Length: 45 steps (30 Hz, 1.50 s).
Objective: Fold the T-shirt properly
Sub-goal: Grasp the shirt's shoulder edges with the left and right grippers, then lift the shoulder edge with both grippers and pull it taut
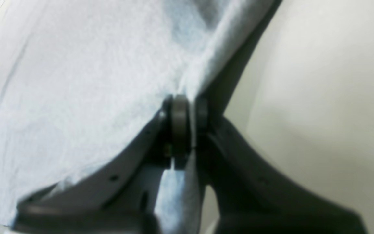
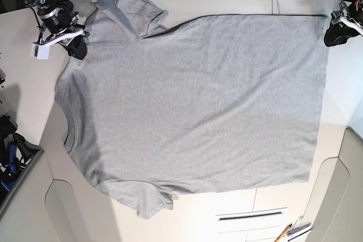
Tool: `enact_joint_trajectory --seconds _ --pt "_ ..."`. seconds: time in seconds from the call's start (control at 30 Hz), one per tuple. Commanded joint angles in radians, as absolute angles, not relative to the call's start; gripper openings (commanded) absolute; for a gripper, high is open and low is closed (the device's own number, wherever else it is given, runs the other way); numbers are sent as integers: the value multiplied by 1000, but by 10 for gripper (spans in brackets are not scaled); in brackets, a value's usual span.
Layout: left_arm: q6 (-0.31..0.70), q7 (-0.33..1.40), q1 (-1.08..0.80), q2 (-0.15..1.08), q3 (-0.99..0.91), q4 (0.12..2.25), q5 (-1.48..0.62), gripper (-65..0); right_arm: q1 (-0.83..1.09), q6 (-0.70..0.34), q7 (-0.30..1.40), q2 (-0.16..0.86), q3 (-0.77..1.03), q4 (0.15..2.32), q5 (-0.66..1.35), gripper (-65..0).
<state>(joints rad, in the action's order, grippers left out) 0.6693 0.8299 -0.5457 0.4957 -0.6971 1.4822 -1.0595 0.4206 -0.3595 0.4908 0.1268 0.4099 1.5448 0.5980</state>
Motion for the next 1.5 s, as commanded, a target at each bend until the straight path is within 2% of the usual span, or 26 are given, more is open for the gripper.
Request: enact_joint_trajectory --seconds 0.0,0.4,0.63,0.9,0.93,0.97,1.07,1.3,1.47 --pt "665 812 -538 517 -707 1474 -1073 -347 427 -345 528 130 409 1547 564 -650" --pt "666 817 -533 529 -707 1231 -1084 -347 427 -344 528 130 409 1547 564 -650" --pt "698 1063 -533 503 -707 1221 -1274 -347 427 -344 528 130 409 1547 554 -650" --pt "698 1097 -538 496 -707 1221 -1299 -350 427 -344 528 130 409 1547 553 -650" --pt "698 1097 -538 496 -707 1221 -1303 -372 427 -344 528 130 409 1547 553 -650" --pt "698 1097 -538 496 -707 1221 -1314 -429 427 -344 528 130 409 1547 554 -650" --pt "698 1097 -538 497 -707 1222 -1351 -650 427 -344 538 130 410 1547 553 -650" --pt "698 1123 -538 496 -723 1225 -1389 -650 430 -346 720 136 454 1570 559 -650" --pt "698 1177 -571 496 -802 1232 -1468 -650 495 -357 746 136 500 1642 606 -650"
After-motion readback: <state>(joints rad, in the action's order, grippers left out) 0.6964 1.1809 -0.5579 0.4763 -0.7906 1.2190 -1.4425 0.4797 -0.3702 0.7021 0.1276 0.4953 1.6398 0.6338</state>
